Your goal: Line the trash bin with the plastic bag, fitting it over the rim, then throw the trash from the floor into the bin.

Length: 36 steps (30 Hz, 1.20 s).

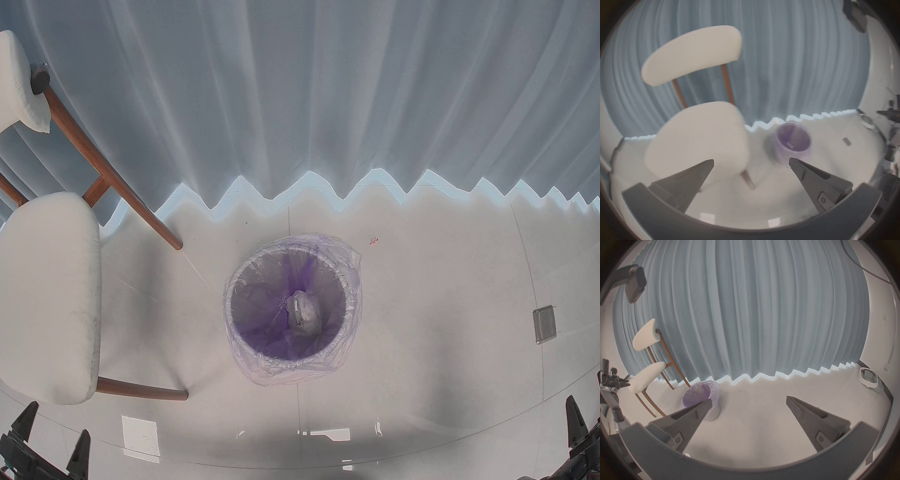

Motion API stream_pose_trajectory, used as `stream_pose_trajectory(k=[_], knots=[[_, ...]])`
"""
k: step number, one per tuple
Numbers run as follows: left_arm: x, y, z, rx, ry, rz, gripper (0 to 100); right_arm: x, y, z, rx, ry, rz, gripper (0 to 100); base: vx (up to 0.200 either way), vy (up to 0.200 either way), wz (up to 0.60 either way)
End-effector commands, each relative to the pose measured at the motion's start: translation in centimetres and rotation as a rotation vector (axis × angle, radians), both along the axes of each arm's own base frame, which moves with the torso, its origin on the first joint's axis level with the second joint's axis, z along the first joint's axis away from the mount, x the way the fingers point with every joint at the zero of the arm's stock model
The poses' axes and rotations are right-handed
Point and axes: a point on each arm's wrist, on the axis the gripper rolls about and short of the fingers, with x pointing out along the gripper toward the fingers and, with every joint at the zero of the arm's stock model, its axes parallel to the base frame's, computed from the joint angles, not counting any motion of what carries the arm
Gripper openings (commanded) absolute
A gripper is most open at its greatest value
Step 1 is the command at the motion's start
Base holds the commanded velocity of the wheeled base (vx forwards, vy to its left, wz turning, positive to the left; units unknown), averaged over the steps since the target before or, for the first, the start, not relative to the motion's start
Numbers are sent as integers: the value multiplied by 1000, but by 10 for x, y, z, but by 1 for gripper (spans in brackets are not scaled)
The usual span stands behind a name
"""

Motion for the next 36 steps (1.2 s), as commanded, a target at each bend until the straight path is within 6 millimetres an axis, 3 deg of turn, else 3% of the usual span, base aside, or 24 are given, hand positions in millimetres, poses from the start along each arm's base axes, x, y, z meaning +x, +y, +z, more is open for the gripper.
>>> stream_pose_trajectory(k=[1,7,9,16,17,19,25,28,33,36], knots=[[1,2,-7,-1,31,79,100,0,1,-5,53,10,14,100,0,0,0],[-2,4,-7,-7,19,-226,100,0,3,-5,8,16,118,100,0,0,0],[-2,4,-7,-12,16,-230,100,0,3,-5,6,21,132,100,0,0,0],[-8,4,-7,-28,-75,-116,100,0,1,-5,32,18,47,100,0,0,0],[-8,10,-7,-63,-80,137,100,0,0,-5,69,8,-28,100,0,0,0],[-8,11,-7,-65,-82,209,100,0,-1,-4,76,5,-64,100,0,0,0],[-8,11,-7,-35,-81,190,100,-3,-2,-5,57,62,-87,100,0,0,0],[-8,6,-9,6,-66,-22,100,-1,2,-9,-4,83,59,100,0,0,0],[-8,7,-8,-22,-52,22,100,1,2,-11,-41,60,98,100,0,0,0],[-8,11,-10,-138,-50,198,100,0,2,-10,-23,60,63,100,0,0,0]])
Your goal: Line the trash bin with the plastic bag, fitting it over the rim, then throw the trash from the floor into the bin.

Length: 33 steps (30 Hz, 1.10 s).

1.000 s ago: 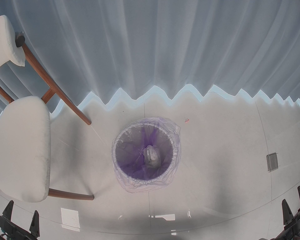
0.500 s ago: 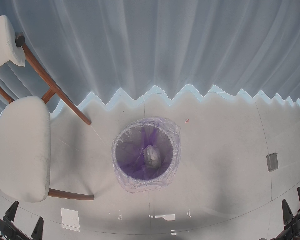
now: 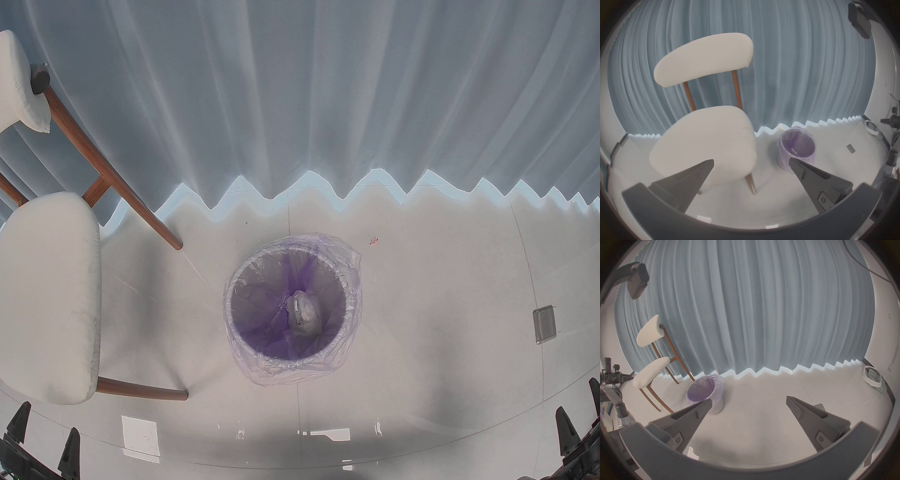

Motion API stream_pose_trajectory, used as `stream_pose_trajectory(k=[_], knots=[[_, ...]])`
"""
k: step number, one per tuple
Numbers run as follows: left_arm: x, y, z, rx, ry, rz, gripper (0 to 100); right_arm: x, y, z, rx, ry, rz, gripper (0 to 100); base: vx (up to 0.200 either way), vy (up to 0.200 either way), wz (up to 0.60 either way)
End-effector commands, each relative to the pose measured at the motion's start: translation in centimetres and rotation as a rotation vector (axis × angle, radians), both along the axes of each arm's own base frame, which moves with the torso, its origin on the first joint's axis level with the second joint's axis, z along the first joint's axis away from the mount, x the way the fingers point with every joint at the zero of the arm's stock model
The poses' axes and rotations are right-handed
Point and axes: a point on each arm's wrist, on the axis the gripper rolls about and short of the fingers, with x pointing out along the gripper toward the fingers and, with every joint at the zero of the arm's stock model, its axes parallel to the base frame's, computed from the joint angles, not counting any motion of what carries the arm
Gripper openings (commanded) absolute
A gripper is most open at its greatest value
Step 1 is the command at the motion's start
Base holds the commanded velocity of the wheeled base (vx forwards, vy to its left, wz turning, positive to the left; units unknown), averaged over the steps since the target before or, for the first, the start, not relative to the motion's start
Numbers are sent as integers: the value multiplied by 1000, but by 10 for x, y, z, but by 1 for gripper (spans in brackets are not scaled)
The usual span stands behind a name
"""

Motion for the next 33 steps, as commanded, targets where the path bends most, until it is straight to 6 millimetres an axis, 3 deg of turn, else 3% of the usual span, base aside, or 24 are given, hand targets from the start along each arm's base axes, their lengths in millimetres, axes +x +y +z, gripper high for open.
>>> stream_pose_trajectory(k=[1,7,13,15,18,25,33], knots=[[0,3,-6,-111,6,164,100,1,0,-5,-13,5,12,100,0,0,0],[0,3,-5,-43,0,147,100,1,0,-5,6,3,-19,100,0,0,0],[0,-5,-4,-16,-9,-205,100,1,0,-5,5,3,-20,100,0,0,0],[0,-4,-4,-26,-9,-174,100,1,0,-5,6,3,-20,100,0,0,0],[0,1,-4,23,-12,36,100,1,0,-5,6,3,-20,100,0,0,0],[0,0,-3,55,-20,26,100,1,0,-5,6,3,-20,100,0,0,0],[0,0,-3,-49,-14,12,100,1,0,-5,6,3,-20,100,0,0,0]])
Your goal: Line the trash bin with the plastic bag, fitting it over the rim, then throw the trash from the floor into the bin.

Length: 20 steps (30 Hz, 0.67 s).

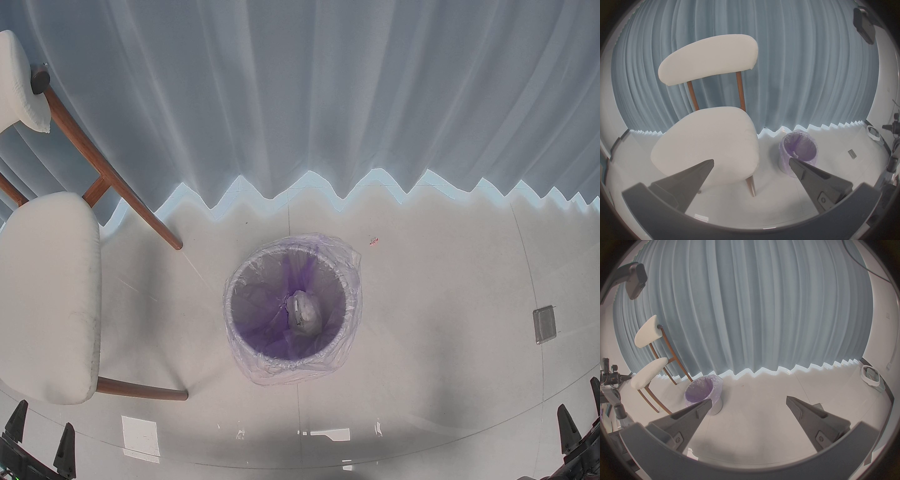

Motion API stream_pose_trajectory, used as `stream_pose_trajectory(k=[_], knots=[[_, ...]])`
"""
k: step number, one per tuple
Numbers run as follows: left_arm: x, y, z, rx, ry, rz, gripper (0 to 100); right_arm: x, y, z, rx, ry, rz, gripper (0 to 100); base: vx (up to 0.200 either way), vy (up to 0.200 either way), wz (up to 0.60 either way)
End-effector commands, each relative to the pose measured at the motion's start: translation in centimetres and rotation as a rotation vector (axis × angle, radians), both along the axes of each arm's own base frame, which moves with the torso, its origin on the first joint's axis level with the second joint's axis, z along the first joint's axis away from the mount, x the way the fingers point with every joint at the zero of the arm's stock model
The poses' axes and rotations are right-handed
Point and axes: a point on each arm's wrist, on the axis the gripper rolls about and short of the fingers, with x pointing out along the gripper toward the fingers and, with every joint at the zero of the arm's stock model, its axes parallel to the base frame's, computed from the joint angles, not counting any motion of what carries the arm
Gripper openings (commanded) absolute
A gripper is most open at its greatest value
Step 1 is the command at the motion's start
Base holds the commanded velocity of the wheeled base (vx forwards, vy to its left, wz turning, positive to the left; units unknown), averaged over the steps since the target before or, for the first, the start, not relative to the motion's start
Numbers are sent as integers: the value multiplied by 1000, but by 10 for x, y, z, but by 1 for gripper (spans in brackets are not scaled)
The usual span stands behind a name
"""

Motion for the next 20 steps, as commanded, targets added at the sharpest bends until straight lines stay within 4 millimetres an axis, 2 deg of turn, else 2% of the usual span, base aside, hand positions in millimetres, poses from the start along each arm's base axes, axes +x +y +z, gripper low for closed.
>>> stream_pose_trajectory(k=[1,3,20], knots=[[0,-1,-6,-12,6,-52,100,0,0,-5,0,5,2,100,0,0,0],[0,-3,-11,18,61,-120,100,0,0,-5,-3,5,4,100,0,0,0],[0,-2,-11,23,56,-100,100,0,0,-5,-11,5,4,100,0,0,0]])
